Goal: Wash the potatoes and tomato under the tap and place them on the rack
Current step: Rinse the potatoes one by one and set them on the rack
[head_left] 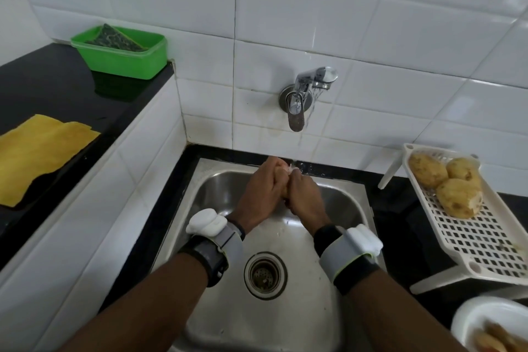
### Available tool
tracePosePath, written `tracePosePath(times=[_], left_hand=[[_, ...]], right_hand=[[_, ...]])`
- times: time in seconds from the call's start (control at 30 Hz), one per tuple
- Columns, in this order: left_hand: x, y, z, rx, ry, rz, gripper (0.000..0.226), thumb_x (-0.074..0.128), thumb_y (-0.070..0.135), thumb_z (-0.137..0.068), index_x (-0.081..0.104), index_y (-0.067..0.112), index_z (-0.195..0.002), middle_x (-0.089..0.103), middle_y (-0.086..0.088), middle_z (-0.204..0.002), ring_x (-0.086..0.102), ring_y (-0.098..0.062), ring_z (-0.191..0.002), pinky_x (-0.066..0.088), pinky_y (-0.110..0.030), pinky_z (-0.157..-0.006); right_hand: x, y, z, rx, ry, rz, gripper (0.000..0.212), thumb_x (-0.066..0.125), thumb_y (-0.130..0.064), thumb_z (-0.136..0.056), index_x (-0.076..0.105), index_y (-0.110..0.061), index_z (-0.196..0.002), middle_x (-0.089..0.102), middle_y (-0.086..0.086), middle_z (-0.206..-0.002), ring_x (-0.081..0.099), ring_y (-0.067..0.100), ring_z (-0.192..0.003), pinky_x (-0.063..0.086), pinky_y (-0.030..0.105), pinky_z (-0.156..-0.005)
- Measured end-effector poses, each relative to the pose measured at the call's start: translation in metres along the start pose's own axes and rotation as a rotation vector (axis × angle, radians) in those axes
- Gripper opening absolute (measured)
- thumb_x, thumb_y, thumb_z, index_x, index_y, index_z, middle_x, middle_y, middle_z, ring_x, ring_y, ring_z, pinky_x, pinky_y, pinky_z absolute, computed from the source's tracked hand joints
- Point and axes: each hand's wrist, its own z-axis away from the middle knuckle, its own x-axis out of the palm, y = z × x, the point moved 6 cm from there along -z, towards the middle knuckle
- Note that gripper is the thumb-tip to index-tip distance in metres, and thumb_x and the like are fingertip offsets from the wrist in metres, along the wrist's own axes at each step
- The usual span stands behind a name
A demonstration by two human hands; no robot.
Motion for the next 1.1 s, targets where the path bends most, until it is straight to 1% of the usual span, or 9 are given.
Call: tracePosePath(times=[0.13, 0.27, 0.37, 0.47, 0.63, 0.87, 0.93, 1.03, 1.1], left_hand=[[0.001, -0.007, -0.009, -0.190, -0.043, -0.156, 0.031, 0.035, 0.029, -0.104, 0.050, 0.013, -0.082, 0.057, 0.001, -0.073, 0.058, -0.022, -0.074, 0.038, -0.031, -0.065], [0.002, -0.010, -0.019, -0.359, -0.251, -0.232, 0.039, 0.025, 0.031, -0.105, 0.055, 0.007, -0.108, 0.066, -0.017, -0.101, 0.061, -0.035, -0.099, 0.046, -0.037, -0.080], [0.001, 0.004, -0.020, -0.268, -0.190, -0.348, 0.046, 0.023, 0.032, -0.105, 0.059, 0.007, -0.091, 0.067, -0.013, -0.087, 0.062, -0.026, -0.079, 0.046, -0.039, -0.077], [-0.008, 0.024, -0.019, -0.118, -0.034, -0.504, 0.046, 0.025, 0.037, -0.105, 0.054, 0.015, -0.077, 0.055, 0.000, -0.064, 0.044, -0.012, -0.054, 0.035, -0.030, -0.066], [-0.018, 0.045, -0.019, 0.312, -0.031, -0.542, 0.048, 0.021, 0.042, -0.101, 0.055, 0.011, -0.087, 0.060, -0.002, -0.064, 0.057, -0.021, -0.057, 0.040, -0.032, -0.057], [-0.008, 0.019, -0.015, -0.232, -0.072, -0.314, 0.033, 0.030, 0.029, -0.104, 0.051, 0.006, -0.114, 0.061, -0.011, -0.096, 0.061, -0.026, -0.087, 0.043, -0.036, -0.073], [-0.001, 0.007, -0.012, -0.359, -0.192, -0.242, 0.036, 0.030, 0.023, -0.104, 0.053, 0.000, -0.117, 0.065, -0.019, -0.102, 0.065, -0.031, -0.088, 0.049, -0.037, -0.077], [-0.005, -0.009, -0.011, -0.520, -0.185, -0.011, 0.048, 0.025, 0.034, -0.104, 0.060, 0.008, -0.084, 0.064, -0.017, -0.076, 0.062, -0.028, -0.068, 0.048, -0.035, -0.067], [-0.006, -0.006, -0.015, -0.444, -0.141, -0.073, 0.043, 0.027, 0.034, -0.104, 0.055, 0.011, -0.080, 0.065, -0.015, -0.082, 0.061, -0.030, -0.079, 0.044, -0.036, -0.072]], right_hand=[[0.000, -0.010, 0.009, -0.232, 0.219, 0.177, 0.044, 0.022, -0.026, -0.105, 0.056, 0.000, -0.113, 0.066, 0.016, -0.092, 0.063, 0.036, -0.082, 0.042, 0.038, -0.068], [-0.002, -0.005, 0.010, -0.219, 0.286, 0.031, 0.037, 0.027, -0.025, -0.106, 0.054, -0.003, -0.093, 0.059, 0.013, -0.081, 0.057, 0.031, -0.077, 0.041, 0.040, -0.068], [-0.004, 0.000, 0.003, -0.143, 0.263, -0.153, 0.031, 0.033, -0.020, -0.105, 0.053, -0.005, -0.086, 0.056, 0.004, -0.074, 0.054, 0.024, -0.071, 0.039, 0.037, -0.068], [-0.002, 0.007, -0.005, 0.009, 0.138, -0.246, 0.012, 0.048, -0.010, -0.096, 0.055, -0.001, -0.092, 0.056, 0.010, -0.074, 0.052, 0.026, -0.065, 0.037, 0.035, -0.059], [0.009, 0.000, 0.005, 0.301, -0.451, -1.077, 0.057, 0.025, -0.050, -0.102, 0.054, -0.012, -0.073, 0.049, 0.009, -0.055, 0.026, 0.007, -0.029, 0.017, 0.012, -0.031], [-0.011, 0.001, -0.003, -0.056, 0.106, -0.145, 0.035, 0.032, -0.029, -0.102, 0.045, -0.021, -0.071, 0.055, 0.002, -0.069, 0.050, 0.017, -0.061, 0.040, 0.038, -0.062], [-0.016, 0.001, 0.005, -0.126, 0.224, -0.221, 0.034, 0.037, -0.033, -0.102, 0.051, -0.014, -0.078, 0.057, 0.003, -0.078, 0.053, 0.016, -0.072, 0.040, 0.035, -0.068], [-0.014, -0.008, 0.016, -0.252, 0.266, -0.187, 0.027, 0.041, -0.031, -0.103, 0.053, -0.009, -0.092, 0.056, 0.002, -0.085, 0.051, 0.016, -0.078, 0.039, 0.029, -0.071], [-0.009, -0.004, 0.012, -0.210, 0.233, -0.228, 0.033, 0.036, -0.036, -0.103, 0.053, -0.012, -0.089, 0.058, 0.002, -0.077, 0.056, 0.020, -0.072, 0.043, 0.035, -0.068]])
